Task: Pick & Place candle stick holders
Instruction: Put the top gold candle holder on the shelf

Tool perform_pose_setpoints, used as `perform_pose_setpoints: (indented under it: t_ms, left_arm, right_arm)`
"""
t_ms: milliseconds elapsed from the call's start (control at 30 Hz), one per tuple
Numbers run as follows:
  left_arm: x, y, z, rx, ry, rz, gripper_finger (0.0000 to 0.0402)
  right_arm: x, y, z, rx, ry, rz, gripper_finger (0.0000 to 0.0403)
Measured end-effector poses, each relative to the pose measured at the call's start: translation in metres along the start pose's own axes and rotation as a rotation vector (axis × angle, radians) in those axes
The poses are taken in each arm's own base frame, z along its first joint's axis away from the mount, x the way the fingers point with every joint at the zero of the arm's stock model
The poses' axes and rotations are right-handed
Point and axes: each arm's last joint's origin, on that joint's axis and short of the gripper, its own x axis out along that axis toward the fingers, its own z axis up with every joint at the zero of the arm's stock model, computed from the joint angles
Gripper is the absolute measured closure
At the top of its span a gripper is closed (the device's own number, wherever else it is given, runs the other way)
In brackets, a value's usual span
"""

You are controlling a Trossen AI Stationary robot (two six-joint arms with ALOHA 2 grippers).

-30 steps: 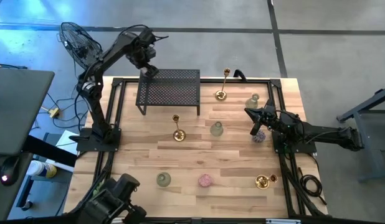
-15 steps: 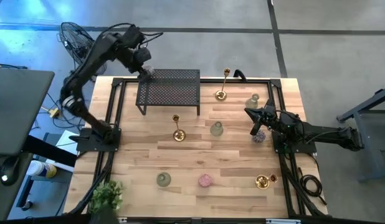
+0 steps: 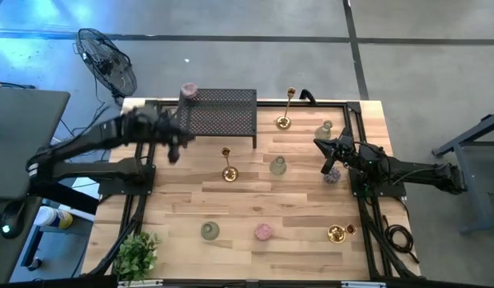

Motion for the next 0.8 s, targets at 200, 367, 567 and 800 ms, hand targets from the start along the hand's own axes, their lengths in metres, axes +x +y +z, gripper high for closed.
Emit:
perform_pose_setpoints:
  t_ms: [200, 367, 567, 800]
  left_arm:
    - [0.014, -0.009, -0.052, 0.0, -0.129, -0.153, 0.0383]
    - [0.036, -0.013, -0.079, 0.054, -0.249, -0.166, 0.0395]
    - [0.054, -0.022, -0.098, 0.124, -0.414, -0.266, 0.0398]
    - [0.06, -0.022, -0.108, 0.126, -0.426, -0.285, 0.0397]
  right_arm:
    - [0.0, 0.0, 0.0, 0.0, 0.0, 0.0, 0.0402]
    - [0.0, 0.0, 0.0, 0.0, 0.0, 0.0, 0.0402]
    - [0.0, 0.0, 0.0, 0.0, 0.0, 0.0, 0.0402]
    - [0.0, 0.0, 0.0, 0.072, -0.001, 0.005, 0.0402]
